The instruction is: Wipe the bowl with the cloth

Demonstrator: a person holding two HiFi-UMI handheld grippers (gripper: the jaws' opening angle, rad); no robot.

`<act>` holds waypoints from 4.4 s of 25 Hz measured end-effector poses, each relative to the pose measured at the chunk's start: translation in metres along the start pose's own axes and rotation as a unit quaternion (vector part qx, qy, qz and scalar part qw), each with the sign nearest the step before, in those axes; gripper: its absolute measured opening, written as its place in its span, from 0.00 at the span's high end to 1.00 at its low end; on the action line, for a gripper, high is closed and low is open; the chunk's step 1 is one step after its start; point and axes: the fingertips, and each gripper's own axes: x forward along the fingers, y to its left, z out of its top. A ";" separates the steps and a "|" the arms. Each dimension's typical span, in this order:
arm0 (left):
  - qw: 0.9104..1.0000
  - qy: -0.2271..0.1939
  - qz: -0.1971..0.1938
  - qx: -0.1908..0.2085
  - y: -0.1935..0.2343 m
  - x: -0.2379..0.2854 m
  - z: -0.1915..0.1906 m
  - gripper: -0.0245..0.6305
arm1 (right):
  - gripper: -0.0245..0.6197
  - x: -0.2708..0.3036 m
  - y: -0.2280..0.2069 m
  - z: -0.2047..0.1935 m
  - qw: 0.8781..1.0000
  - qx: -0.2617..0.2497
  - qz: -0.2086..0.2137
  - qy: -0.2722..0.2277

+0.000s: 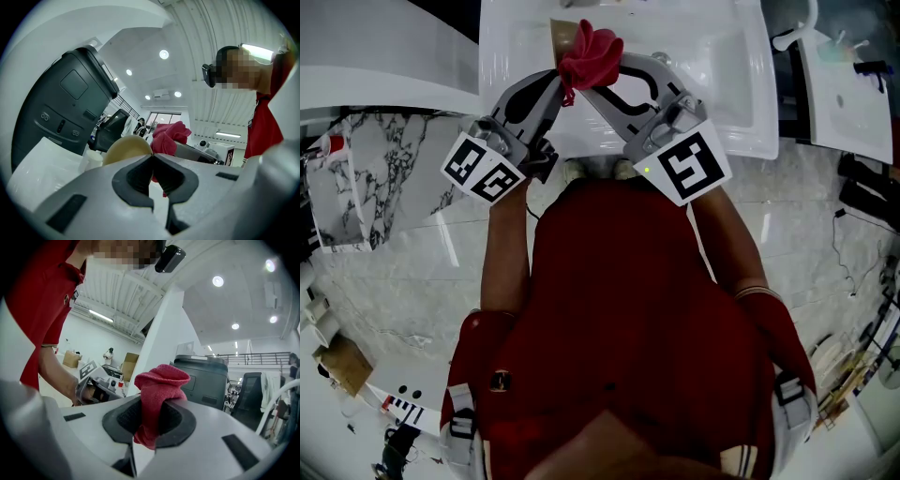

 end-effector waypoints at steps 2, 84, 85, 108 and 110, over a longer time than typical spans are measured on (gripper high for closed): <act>1.000 0.004 -0.001 0.005 -0.002 -0.002 -0.001 0.94 | 0.88 0.002 0.004 -0.002 1.000 -0.017 0.002 0.012; 0.969 0.040 -0.245 -0.007 -0.050 -0.025 0.002 0.94 | 0.88 0.009 -0.054 -0.069 0.987 0.113 0.109 0.027; 0.969 0.040 -0.245 -0.009 -0.051 -0.025 0.001 0.94 | 0.88 0.008 -0.053 -0.071 0.987 0.119 0.109 0.027; 0.970 -0.027 -0.237 -0.037 -0.056 -0.025 0.015 0.94 | 0.88 0.007 -0.014 -0.100 0.978 0.159 0.124 0.047; 0.972 -0.033 -0.231 -0.039 -0.054 -0.023 0.016 0.94 | 0.88 0.008 -0.010 -0.103 0.977 0.164 0.124 0.052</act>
